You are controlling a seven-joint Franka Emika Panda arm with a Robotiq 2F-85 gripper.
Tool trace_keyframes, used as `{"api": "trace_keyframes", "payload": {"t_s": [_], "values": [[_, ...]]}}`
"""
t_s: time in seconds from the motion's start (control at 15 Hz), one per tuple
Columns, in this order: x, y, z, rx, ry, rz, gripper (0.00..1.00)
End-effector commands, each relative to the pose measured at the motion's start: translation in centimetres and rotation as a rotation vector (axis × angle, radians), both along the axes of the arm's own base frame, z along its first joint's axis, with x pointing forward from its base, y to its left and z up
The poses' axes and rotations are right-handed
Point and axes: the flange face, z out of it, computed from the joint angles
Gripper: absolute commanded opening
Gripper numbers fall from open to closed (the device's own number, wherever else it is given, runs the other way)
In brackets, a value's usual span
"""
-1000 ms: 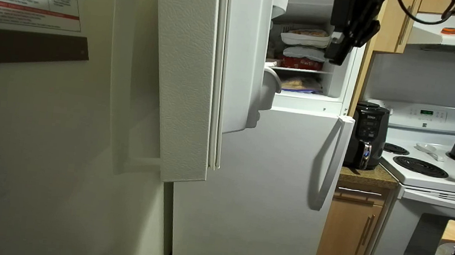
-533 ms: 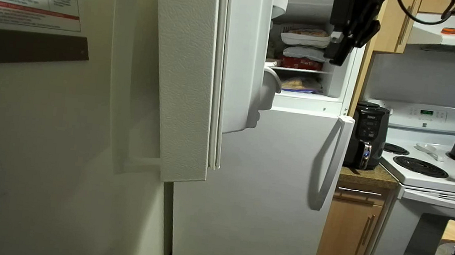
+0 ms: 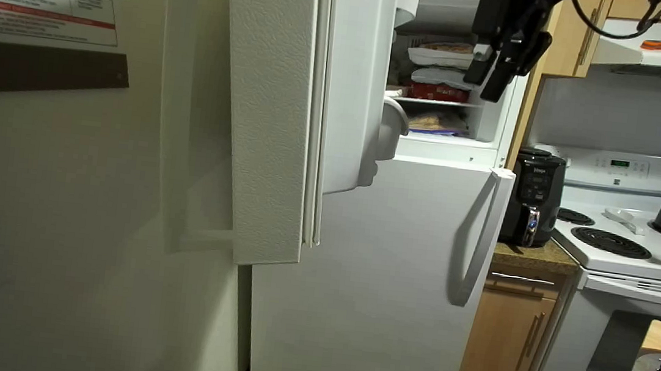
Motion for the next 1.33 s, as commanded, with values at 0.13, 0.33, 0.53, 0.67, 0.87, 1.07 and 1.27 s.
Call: {"api": "trace_keyframes", "payload": {"t_s": [0.13, 0.33, 0.53, 0.67, 0.87, 1.07, 1.27], "values": [[-1.4, 2.3, 0.8, 0.034, 0.016, 0.088, 0.93], [-3.6, 3.8, 3.1, 0.057, -0.023, 0.143, 1.0], [-5.2, 4.7, 5.2, 0.085, -0.045, 0.185, 1.0], [-6.1, 5.0, 6.4, 0.105, -0.056, 0.206, 1.0], [-6.4, 5.4, 7.6, 0.139, -0.073, 0.245, 1.0], [-6.5, 5.7, 8.4, 0.174, -0.094, 0.29, 1.0], [-6.5, 6.0, 9.2, 0.208, -0.115, 0.333, 1.0]]}}
